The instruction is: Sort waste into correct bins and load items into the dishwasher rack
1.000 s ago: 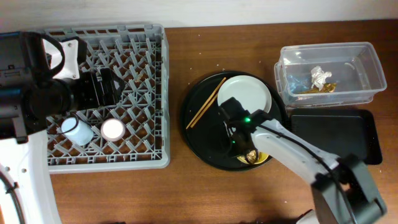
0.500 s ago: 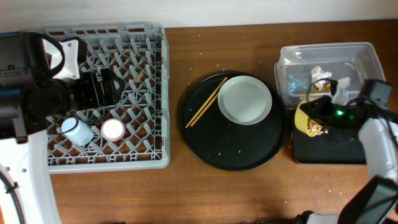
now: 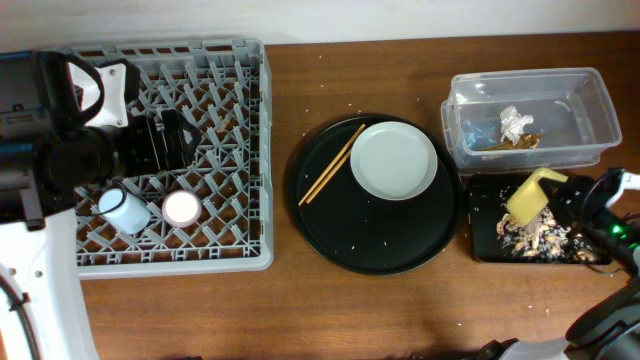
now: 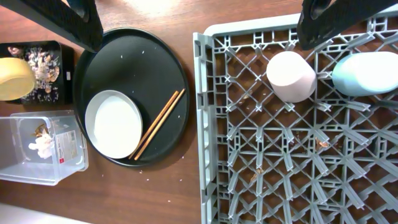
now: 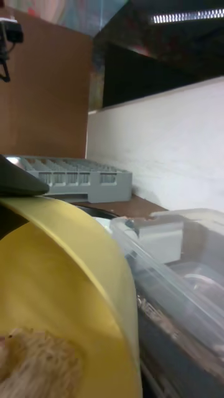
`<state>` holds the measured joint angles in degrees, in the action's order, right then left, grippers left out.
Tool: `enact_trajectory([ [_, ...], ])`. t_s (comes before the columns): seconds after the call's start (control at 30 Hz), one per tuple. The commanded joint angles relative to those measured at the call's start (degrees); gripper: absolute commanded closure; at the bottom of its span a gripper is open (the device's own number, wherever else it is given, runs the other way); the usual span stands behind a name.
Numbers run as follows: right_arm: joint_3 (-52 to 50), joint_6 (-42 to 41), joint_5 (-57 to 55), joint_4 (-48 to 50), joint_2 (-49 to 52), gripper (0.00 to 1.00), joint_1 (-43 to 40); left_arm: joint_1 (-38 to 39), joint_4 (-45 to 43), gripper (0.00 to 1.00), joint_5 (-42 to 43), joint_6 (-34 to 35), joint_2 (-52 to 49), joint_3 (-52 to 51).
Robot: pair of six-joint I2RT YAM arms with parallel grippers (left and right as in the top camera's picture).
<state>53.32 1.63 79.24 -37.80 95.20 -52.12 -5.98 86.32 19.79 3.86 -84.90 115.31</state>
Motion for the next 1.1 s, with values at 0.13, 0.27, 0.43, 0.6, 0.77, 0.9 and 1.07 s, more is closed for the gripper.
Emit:
enact_trajectory([
  [0.13,-0.61,-4.24,-1.31,2.4,0.55,0.96,-0.76,-0.04,-0.11,0.01,0.79,-1.11,0.11,0.87],
  [0.27,-0.31,-5.46,-1.84,1.73,-0.07,0.96,0.61,-0.04,-0.11,0.01,0.79,-1.11,0.11,0.87],
  [0.43,0.17,9.64,7.1,-2.08,-2.38,0.96,5.11,-0.04,-0.11,0.01,0.79,-1.11,0.11,0.87],
  [0.6,1.2,-1.95,-7.1,-5.62,-5.18,0.96,8.92,-0.04,-0.11,0.01,0.79,-1.11,0.11,0.87],
  [0.77,5.53,3.04,-26.27,-16.59,-19.61,0.96,29.97,-0.04,-0.11,0.01,0.81,-1.11,0.11,0.87],
  [0.9,5.51,-8.74,-62.34,-15.37,-19.87,0.96,63.91,-0.04,-0.11,0.01,0.79,-1.11,0.11,0.87],
  [1.07,5.51,-9.66,-76.15,-8.15,-6.01,0.89,84.04,-0.04,-0.2,0.01,0.81,-1.11,0.11,0.87],
])
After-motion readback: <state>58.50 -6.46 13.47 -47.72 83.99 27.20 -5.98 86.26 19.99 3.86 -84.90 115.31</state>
